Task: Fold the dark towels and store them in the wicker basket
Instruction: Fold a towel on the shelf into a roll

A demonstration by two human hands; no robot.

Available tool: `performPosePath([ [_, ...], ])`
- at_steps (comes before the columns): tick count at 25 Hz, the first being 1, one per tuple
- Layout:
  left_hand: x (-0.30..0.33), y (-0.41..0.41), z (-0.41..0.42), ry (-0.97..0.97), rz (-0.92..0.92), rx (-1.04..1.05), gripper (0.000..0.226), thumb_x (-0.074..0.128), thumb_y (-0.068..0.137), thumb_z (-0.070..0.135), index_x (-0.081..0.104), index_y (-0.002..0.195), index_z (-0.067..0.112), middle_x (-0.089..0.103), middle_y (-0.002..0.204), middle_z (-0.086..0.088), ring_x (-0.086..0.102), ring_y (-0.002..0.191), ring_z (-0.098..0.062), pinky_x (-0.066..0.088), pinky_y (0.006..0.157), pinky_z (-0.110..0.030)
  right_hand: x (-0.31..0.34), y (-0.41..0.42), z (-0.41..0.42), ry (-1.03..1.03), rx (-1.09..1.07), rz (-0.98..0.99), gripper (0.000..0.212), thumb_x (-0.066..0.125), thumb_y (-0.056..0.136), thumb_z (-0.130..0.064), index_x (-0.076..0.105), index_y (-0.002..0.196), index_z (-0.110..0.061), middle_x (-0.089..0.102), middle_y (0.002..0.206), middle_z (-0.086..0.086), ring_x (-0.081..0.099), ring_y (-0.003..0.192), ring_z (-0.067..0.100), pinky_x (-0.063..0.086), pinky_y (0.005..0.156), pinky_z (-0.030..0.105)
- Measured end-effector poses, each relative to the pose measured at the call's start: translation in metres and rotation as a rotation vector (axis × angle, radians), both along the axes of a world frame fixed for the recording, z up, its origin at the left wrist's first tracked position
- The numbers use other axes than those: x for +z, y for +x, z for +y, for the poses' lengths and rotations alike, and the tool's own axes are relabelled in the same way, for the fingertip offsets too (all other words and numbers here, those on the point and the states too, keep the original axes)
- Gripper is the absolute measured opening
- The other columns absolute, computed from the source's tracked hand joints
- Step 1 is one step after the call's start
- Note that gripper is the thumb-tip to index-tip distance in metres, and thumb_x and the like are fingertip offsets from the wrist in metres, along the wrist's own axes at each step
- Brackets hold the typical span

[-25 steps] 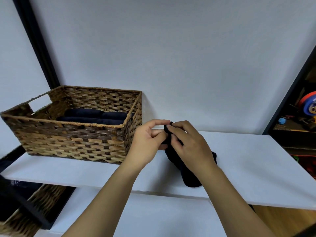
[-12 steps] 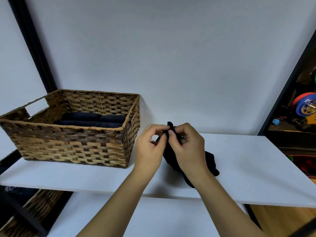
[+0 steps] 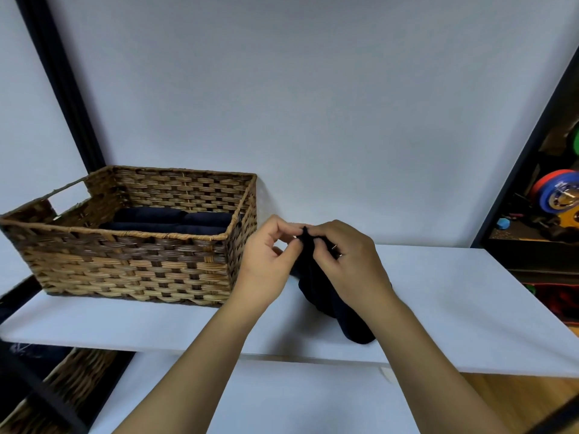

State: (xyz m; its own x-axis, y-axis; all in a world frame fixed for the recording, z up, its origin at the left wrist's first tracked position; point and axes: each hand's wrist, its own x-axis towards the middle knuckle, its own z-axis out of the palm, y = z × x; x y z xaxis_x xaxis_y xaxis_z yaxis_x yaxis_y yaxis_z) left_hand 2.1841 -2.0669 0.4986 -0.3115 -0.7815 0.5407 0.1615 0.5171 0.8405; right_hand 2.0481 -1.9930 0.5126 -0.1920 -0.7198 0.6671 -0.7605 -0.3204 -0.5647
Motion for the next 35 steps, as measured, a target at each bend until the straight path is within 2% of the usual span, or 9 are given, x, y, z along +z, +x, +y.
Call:
performPosePath([
  [2,0.012,0.001,-0.005,-0.071,-0.059,0.007,0.036,0.065,0.084,0.01,0.066,0.092,0.045,0.066,0.085,0.019,0.055,0.07,-0.01,0.047,0.062,-0.03,0.01,0.001,0.005,0.101,0.024,-0.072,0.021,0.058,0.095,-0.012,0.068,0.108,-0.025,0.067,0.09,-0.014,0.061,0.084,0.005,0.047,0.071,0.018],
  [5,0.037,0.0,-0.016,-0.205,-0.239,0.101,0.031,0.064,0.091,0.003,0.069,0.102,0.032,0.057,0.068,0.029,0.046,0.058,-0.006,0.04,0.06,-0.017,0.009,-0.004,0.007,0.293,-0.11,-0.024,0.014,0.055,0.096,-0.023,0.053,0.106,-0.031,0.059,0.086,-0.013,0.057,0.073,0.008,0.048,0.065,0.03],
  [8,0.072,0.003,-0.038,-0.134,-0.295,0.23,0.021,0.062,0.095,0.008,0.072,0.099,0.027,0.063,0.07,0.019,0.058,0.061,-0.01,0.051,0.063,-0.025,-0.001,-0.03,0.011,0.535,-0.309,0.171,0.003,0.049,0.094,-0.025,0.049,0.096,-0.025,0.057,0.085,-0.008,0.057,0.073,0.016,0.048,0.064,0.036],
  [13,0.125,0.013,-0.081,-0.239,-0.344,0.395,0.016,0.061,0.096,0.018,0.07,0.096,0.031,0.066,0.093,0.018,0.057,0.073,-0.002,0.048,0.079,-0.028,0.011,-0.099,0.014,0.688,-0.485,0.049,0.003,0.055,0.09,-0.022,0.054,0.092,-0.02,0.06,0.088,-0.003,0.059,0.078,0.021,0.046,0.065,0.033],
  [17,0.147,0.017,-0.099,-0.214,-0.319,0.462,0.015,0.061,0.095,0.018,0.072,0.1,0.025,0.067,0.098,0.009,0.061,0.097,-0.011,0.046,0.085,-0.025,0.024,-0.136,0.021,0.673,-0.483,-0.085,0.003,0.055,0.091,-0.015,0.055,0.094,-0.016,0.061,0.093,0.002,0.056,0.074,0.021,0.043,0.061,0.031],
  [21,0.158,0.032,-0.117,-0.091,-0.312,0.495,0.012,0.062,0.095,0.014,0.072,0.099,0.021,0.067,0.094,0.002,0.06,0.085,-0.014,0.047,0.079,-0.028,0.04,-0.14,0.039,0.452,-0.204,-0.13,0.034,0.045,0.094,-0.003,0.043,0.098,-0.037,0.052,0.107,-0.009,0.059,0.071,0.022,0.047,0.063,0.033],
  [25,0.153,0.043,-0.127,0.038,-0.325,0.462,0.009,0.064,0.094,0.012,0.071,0.097,0.018,0.069,0.096,-0.004,0.059,0.077,-0.019,0.053,0.077,-0.033,0.048,-0.128,0.048,0.309,-0.14,0.095,0.053,0.038,0.088,0.007,0.047,0.096,-0.044,0.04,0.114,-0.024,0.063,0.076,0.02,0.053,0.076,0.04],
  [31,0.149,0.054,-0.118,0.07,-0.314,0.454,0.006,0.065,0.095,0.012,0.069,0.098,0.017,0.068,0.094,-0.004,0.059,0.077,-0.02,0.052,0.076,-0.034,0.061,-0.121,0.063,0.287,-0.176,0.3,0.053,0.038,0.088,0.007,0.051,0.095,-0.044,0.03,0.125,-0.032,0.066,0.08,0.014,0.052,0.071,0.043],
  [35,0.153,0.057,-0.108,0.063,-0.326,0.44,0.009,0.064,0.096,0.011,0.07,0.101,0.015,0.067,0.089,-0.002,0.058,0.067,-0.019,0.05,0.067,-0.03,0.065,-0.124,0.063,0.487,-0.349,0.564,0.03,0.039,0.096,-0.015,0.063,0.098,-0.034,0.051,0.117,-0.018,0.059,0.081,0.019,0.047,0.07,0.034],
])
